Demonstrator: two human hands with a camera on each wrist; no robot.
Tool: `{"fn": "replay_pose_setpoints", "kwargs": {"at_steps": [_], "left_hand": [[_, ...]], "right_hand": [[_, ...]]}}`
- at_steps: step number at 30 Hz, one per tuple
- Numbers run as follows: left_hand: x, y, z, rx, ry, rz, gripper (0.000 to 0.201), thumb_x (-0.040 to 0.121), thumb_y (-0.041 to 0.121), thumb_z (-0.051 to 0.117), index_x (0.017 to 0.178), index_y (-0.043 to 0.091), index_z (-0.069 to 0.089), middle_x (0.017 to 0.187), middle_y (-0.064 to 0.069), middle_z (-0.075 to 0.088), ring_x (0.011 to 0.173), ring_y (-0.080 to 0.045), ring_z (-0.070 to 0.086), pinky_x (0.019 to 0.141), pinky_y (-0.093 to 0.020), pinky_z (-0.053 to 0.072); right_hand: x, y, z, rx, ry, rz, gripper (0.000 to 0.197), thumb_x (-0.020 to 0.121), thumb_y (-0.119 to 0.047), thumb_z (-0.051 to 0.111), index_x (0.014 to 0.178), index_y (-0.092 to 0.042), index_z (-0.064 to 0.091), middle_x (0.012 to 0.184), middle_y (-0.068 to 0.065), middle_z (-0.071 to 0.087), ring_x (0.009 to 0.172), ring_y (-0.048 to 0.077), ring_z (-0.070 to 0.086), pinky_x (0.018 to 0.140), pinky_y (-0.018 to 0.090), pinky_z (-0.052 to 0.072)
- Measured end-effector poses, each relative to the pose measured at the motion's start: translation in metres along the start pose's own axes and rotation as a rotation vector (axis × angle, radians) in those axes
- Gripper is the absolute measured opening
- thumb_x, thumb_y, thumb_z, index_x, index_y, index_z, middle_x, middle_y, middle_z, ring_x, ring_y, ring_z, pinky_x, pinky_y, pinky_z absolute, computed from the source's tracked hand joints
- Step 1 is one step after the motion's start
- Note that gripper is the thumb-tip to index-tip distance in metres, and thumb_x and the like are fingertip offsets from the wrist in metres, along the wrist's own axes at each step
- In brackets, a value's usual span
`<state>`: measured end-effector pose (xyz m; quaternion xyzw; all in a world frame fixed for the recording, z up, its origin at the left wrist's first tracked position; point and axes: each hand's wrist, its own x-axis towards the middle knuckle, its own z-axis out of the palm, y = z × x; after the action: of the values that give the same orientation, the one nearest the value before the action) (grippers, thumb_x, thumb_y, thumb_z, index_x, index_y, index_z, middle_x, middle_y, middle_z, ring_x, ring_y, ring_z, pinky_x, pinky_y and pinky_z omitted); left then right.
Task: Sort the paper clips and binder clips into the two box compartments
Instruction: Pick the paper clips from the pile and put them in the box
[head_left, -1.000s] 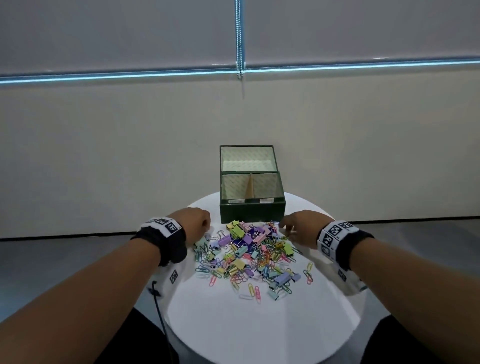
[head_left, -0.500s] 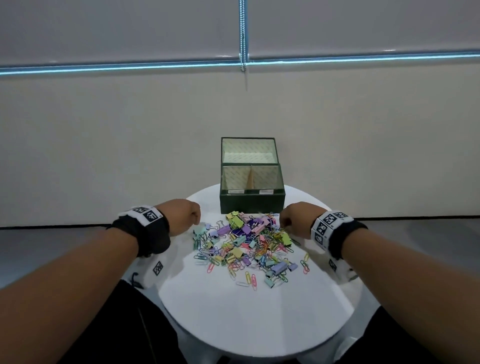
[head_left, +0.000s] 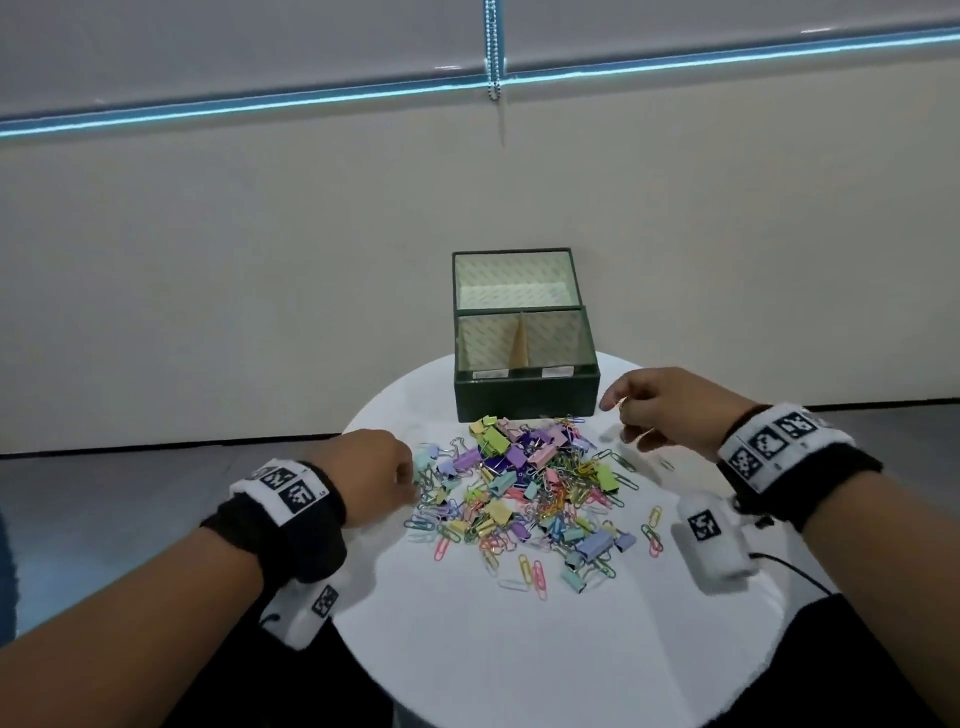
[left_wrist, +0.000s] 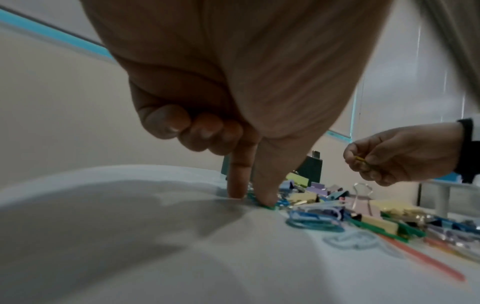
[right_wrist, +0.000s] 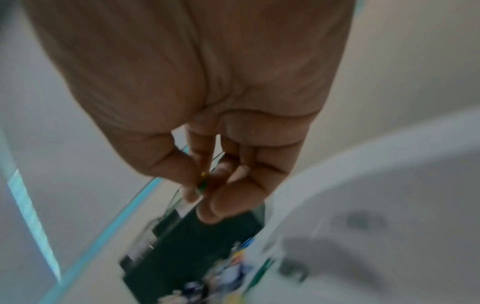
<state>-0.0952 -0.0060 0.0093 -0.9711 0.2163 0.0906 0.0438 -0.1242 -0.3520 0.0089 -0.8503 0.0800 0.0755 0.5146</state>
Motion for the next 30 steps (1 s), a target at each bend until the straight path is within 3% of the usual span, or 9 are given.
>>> {"fn": "replay_pose_setpoints", "kwargs": {"at_steps": [2, 4, 6, 9, 11, 17, 22, 27, 30], "left_hand": [[0.002, 0.004, 0.003, -0.054, 0.016, 0.016, 0.016, 0.089, 0.043, 0.058, 0.089, 0.03, 0.068, 0.097, 0.012, 0.064, 0.089, -0.008, 0.058, 0.073, -0.025, 0.044], [0.005, 0.005, 0.006, -0.075, 0.012, 0.031, 0.011, 0.088, 0.038, 0.058, 0.089, 0.033, 0.067, 0.098, 0.015, 0.064, 0.09, -0.006, 0.058, 0.073, -0.022, 0.043], [0.007, 0.004, 0.006, -0.06, -0.018, 0.035, 0.01, 0.087, 0.036, 0.055, 0.089, 0.033, 0.065, 0.096, 0.016, 0.064, 0.089, -0.005, 0.057, 0.071, -0.021, 0.042], [0.008, 0.001, 0.002, -0.026, -0.096, 0.04, 0.012, 0.087, 0.032, 0.052, 0.091, 0.031, 0.063, 0.095, 0.014, 0.063, 0.087, -0.008, 0.057, 0.071, -0.021, 0.041], [0.01, -0.007, -0.007, -0.046, -0.106, 0.05, 0.009, 0.088, 0.036, 0.051, 0.085, 0.034, 0.06, 0.092, 0.016, 0.062, 0.086, -0.006, 0.057, 0.075, -0.021, 0.044], [0.027, -0.017, -0.05, -0.252, 0.054, 0.065, 0.013, 0.096, 0.024, 0.053, 0.086, 0.029, 0.058, 0.073, 0.019, 0.053, 0.068, 0.003, 0.048, 0.062, -0.015, 0.034], [0.056, 0.006, -0.077, -0.244, 0.162, 0.123, 0.012, 0.1, 0.026, 0.047, 0.091, 0.026, 0.055, 0.078, 0.015, 0.054, 0.072, -0.008, 0.05, 0.061, -0.022, 0.034], [0.08, 0.043, -0.097, -0.111, 0.105, 0.221, 0.01, 0.101, 0.025, 0.046, 0.094, 0.025, 0.054, 0.082, 0.011, 0.055, 0.075, -0.01, 0.051, 0.062, -0.024, 0.036], [0.087, 0.05, -0.107, -0.043, 0.063, 0.228, 0.009, 0.1, 0.026, 0.047, 0.093, 0.028, 0.052, 0.089, 0.007, 0.06, 0.081, -0.014, 0.055, 0.069, -0.028, 0.044]], "right_hand": [[-0.005, 0.007, -0.001, 0.508, -0.022, 0.125, 0.024, 0.093, 0.003, 0.043, 0.085, -0.009, 0.062, 0.073, 0.008, 0.055, 0.061, 0.017, 0.057, 0.049, 0.023, 0.047], [-0.004, 0.011, -0.002, 0.7, -0.024, 0.224, 0.023, 0.09, 0.002, 0.041, 0.078, -0.012, 0.056, 0.071, 0.004, 0.049, 0.055, 0.016, 0.047, 0.043, 0.021, 0.038], [-0.001, 0.01, -0.001, 0.449, -0.023, 0.213, 0.018, 0.089, -0.002, 0.047, 0.077, -0.012, 0.056, 0.069, 0.003, 0.047, 0.052, 0.014, 0.041, 0.042, 0.022, 0.032], [0.005, 0.007, 0.004, -0.572, -0.073, 0.01, 0.006, 0.086, -0.017, 0.063, 0.081, -0.017, 0.066, 0.073, -0.009, 0.061, 0.066, 0.012, 0.055, 0.055, 0.023, 0.041], [0.009, 0.008, 0.01, -0.905, -0.078, -0.026, 0.008, 0.081, -0.029, 0.068, 0.086, -0.023, 0.067, 0.084, -0.01, 0.064, 0.081, 0.012, 0.06, 0.06, 0.023, 0.042], [0.015, 0.01, 0.021, -0.995, -0.073, -0.079, 0.009, 0.085, -0.028, 0.061, 0.084, -0.023, 0.068, 0.083, -0.007, 0.068, 0.079, 0.011, 0.062, 0.065, 0.022, 0.05], [0.022, 0.009, 0.027, -1.003, -0.128, -0.016, 0.019, 0.072, -0.023, 0.053, 0.079, -0.021, 0.07, 0.075, -0.002, 0.069, 0.071, 0.012, 0.064, 0.069, 0.028, 0.06], [0.022, 0.002, 0.018, -0.938, -0.166, -0.042, 0.007, 0.077, -0.028, 0.058, 0.072, -0.022, 0.059, 0.071, -0.007, 0.062, 0.067, 0.013, 0.056, 0.059, 0.023, 0.047], [0.021, -0.008, 0.004, -0.819, -0.141, -0.09, 0.021, 0.084, -0.026, 0.059, 0.068, -0.023, 0.047, 0.067, -0.008, 0.052, 0.063, 0.012, 0.045, 0.059, 0.024, 0.038]]}}
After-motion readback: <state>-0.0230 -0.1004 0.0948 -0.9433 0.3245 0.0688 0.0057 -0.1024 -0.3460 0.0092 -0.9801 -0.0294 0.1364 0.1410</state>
